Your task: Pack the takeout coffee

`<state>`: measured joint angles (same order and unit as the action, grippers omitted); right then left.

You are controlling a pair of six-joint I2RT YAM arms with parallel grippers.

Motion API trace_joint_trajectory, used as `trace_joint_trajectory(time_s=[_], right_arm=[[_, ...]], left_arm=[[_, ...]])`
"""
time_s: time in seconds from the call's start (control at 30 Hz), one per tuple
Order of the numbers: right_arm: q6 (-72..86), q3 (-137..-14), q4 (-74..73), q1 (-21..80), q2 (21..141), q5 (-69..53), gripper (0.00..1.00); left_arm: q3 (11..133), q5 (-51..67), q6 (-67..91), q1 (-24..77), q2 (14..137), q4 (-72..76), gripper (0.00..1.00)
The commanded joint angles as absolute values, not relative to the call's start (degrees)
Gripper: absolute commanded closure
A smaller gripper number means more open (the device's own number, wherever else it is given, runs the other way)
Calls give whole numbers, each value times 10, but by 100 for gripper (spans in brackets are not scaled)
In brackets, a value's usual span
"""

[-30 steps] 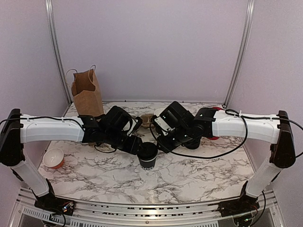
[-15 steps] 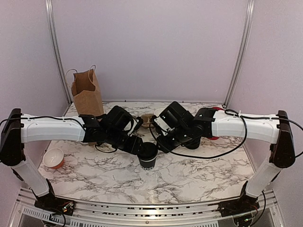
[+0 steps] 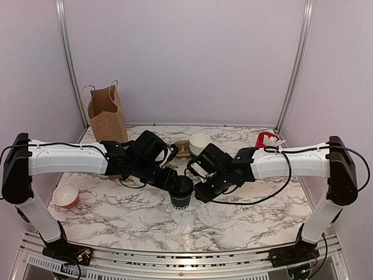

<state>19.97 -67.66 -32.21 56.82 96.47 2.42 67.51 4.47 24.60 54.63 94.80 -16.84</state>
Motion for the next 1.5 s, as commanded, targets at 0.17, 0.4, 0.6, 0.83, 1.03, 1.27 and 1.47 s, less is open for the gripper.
trace_joint_trajectory(time_s=[0.17,0.4,0.6,0.83,1.03,1.27,1.47], right_arm=[[198,-727,-344,565,949,59,71],[170,-746,-325,572,903,66,70],[153,-713,-276,616,876,107,69],[119,-665,-215,675,872,179,67],[132,-580,-118,690,842,241,67],[153,-573,-109,688,849,245,65],[160,-605,-145,669,865,213,63]], left_arm=[[689,37,242,551,957,-190,51],[687,34,244,551,957,-193,51],[688,39,248,550,961,-193,51],[688,44,249,551,963,-193,51],[689,47,259,550,965,-192,51],[705,47,264,550,943,-192,50],[725,40,265,549,933,-194,46]])
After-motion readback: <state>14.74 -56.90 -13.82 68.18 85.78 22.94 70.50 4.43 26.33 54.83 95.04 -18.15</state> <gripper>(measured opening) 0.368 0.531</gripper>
